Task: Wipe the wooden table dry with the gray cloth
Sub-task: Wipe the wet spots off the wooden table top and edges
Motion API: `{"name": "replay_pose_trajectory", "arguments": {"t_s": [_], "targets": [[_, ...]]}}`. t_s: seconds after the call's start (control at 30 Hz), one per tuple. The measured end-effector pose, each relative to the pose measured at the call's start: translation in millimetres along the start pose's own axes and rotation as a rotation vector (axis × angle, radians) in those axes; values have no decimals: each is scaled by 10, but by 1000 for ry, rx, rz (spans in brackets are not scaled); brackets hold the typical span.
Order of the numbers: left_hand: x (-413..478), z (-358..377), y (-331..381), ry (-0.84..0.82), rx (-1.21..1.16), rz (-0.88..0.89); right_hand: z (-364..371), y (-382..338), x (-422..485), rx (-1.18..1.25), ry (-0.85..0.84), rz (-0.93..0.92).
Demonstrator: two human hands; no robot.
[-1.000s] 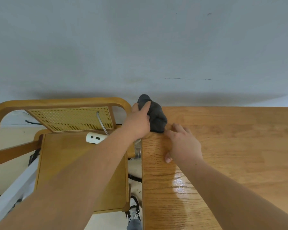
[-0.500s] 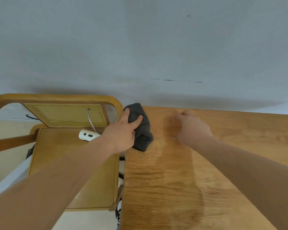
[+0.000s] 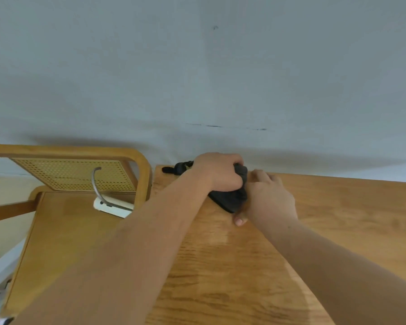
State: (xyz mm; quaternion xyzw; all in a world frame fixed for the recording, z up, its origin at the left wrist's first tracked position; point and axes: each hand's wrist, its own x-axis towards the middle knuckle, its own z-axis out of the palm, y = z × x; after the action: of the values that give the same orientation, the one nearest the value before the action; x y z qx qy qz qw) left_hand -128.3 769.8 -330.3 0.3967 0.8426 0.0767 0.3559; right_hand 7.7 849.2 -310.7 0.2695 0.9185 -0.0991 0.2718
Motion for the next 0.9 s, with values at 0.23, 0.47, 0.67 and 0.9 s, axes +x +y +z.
{"name": "replay_pose_trajectory", "arguments": {"t_s": [0.23,0.47,0.67,0.9], "targets": [[-180,-163,-637,5,1,-52,-19,-42,-44,20,0,6],[-393,-297,-1202,18,-170,-248,-32,-122,13,-19,-15,42],[-120,-13,-312,107,48,-80,-10,-89,5,-7,-5,49],[-103,-18,-199,-6,55,26,33,-18,-29,1,30,17]]}}
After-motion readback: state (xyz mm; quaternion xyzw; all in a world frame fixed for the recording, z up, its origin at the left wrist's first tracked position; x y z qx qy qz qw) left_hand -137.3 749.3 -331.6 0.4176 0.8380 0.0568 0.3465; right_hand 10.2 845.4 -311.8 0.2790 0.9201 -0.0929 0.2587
